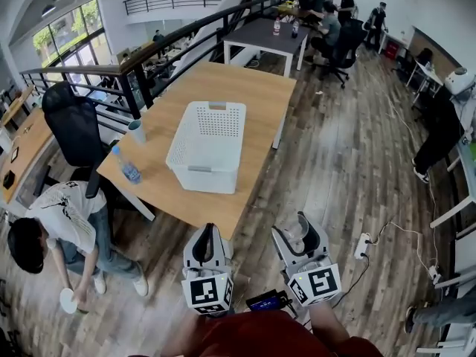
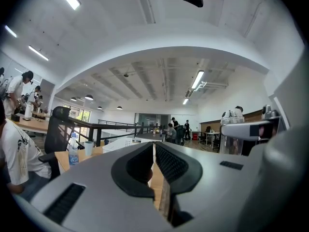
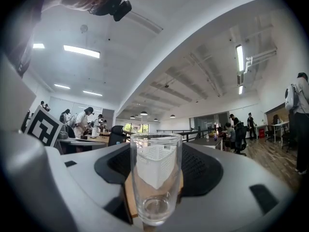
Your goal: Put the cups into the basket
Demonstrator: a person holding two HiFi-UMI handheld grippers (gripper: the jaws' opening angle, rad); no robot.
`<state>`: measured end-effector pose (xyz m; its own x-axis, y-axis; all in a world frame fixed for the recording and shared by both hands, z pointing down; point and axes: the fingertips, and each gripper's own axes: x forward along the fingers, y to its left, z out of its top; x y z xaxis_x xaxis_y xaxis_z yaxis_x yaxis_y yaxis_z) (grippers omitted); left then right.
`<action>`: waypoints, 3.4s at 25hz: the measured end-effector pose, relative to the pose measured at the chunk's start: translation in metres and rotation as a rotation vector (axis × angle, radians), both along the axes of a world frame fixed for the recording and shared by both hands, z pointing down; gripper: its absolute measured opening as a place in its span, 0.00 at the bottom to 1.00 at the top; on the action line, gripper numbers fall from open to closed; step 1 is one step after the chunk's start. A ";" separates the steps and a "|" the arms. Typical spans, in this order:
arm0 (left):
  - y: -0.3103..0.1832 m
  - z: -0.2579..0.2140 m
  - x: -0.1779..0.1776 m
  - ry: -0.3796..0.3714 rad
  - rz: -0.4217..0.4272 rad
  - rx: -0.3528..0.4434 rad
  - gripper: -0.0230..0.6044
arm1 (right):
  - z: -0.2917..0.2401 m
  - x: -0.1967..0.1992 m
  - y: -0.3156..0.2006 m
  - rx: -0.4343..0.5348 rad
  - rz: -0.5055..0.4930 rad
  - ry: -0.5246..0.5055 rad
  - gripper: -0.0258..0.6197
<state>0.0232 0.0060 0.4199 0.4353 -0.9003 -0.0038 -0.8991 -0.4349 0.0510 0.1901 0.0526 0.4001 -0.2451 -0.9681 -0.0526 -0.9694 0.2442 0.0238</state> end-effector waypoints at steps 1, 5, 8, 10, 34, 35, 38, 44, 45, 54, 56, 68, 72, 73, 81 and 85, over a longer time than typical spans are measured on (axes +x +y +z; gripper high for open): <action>-0.009 0.001 -0.002 0.000 0.002 0.001 0.07 | -0.001 -0.003 -0.008 0.001 0.002 0.002 0.48; -0.046 -0.002 -0.005 0.012 0.025 0.002 0.07 | -0.006 -0.009 -0.039 -0.002 0.022 0.017 0.48; -0.070 -0.007 -0.013 0.015 0.033 0.004 0.07 | -0.011 -0.017 -0.062 0.000 0.031 0.017 0.48; -0.085 -0.011 -0.019 0.018 0.037 0.006 0.07 | -0.014 -0.023 -0.077 0.001 0.034 0.018 0.48; -0.224 -0.029 -0.078 0.065 0.116 -0.002 0.07 | -0.037 -0.081 -0.202 0.012 0.115 0.043 0.48; -0.226 -0.028 -0.077 0.064 0.121 -0.001 0.07 | -0.036 -0.081 -0.203 0.009 0.120 0.040 0.48; -0.231 -0.030 -0.075 0.061 0.131 0.001 0.07 | -0.036 -0.078 -0.204 0.011 0.132 0.034 0.48; -0.246 -0.036 -0.060 0.048 0.119 0.012 0.07 | -0.040 -0.060 -0.221 0.033 0.121 0.013 0.48; -0.250 -0.037 -0.057 0.047 0.113 0.011 0.07 | -0.040 -0.056 -0.226 0.034 0.114 0.011 0.48; -0.280 -0.046 -0.020 0.020 0.078 0.028 0.07 | -0.038 -0.018 -0.269 0.039 0.070 -0.012 0.48; -0.286 -0.045 -0.012 0.013 0.072 0.023 0.07 | -0.034 -0.008 -0.277 0.030 0.067 -0.023 0.48; -0.316 -0.046 0.024 -0.015 0.012 0.015 0.07 | -0.028 0.036 -0.310 0.021 0.016 -0.055 0.48; -0.324 -0.046 0.035 -0.024 -0.021 0.016 0.07 | -0.028 0.051 -0.322 0.022 -0.010 -0.060 0.48; -0.326 -0.047 0.037 -0.028 -0.031 0.016 0.07 | -0.029 0.054 -0.325 0.024 -0.018 -0.061 0.48; -0.331 -0.048 0.032 -0.041 -0.098 0.004 0.07 | -0.035 0.055 -0.348 0.030 -0.086 -0.060 0.48; -0.333 -0.050 0.022 -0.043 -0.103 0.000 0.07 | -0.042 0.040 -0.359 0.037 -0.108 -0.053 0.48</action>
<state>0.0449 -0.3270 0.3701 0.3401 -0.9403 0.0125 -0.9404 -0.3400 0.0116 0.2298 -0.3062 0.3583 -0.3438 -0.9334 -0.1033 -0.9377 0.3471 -0.0155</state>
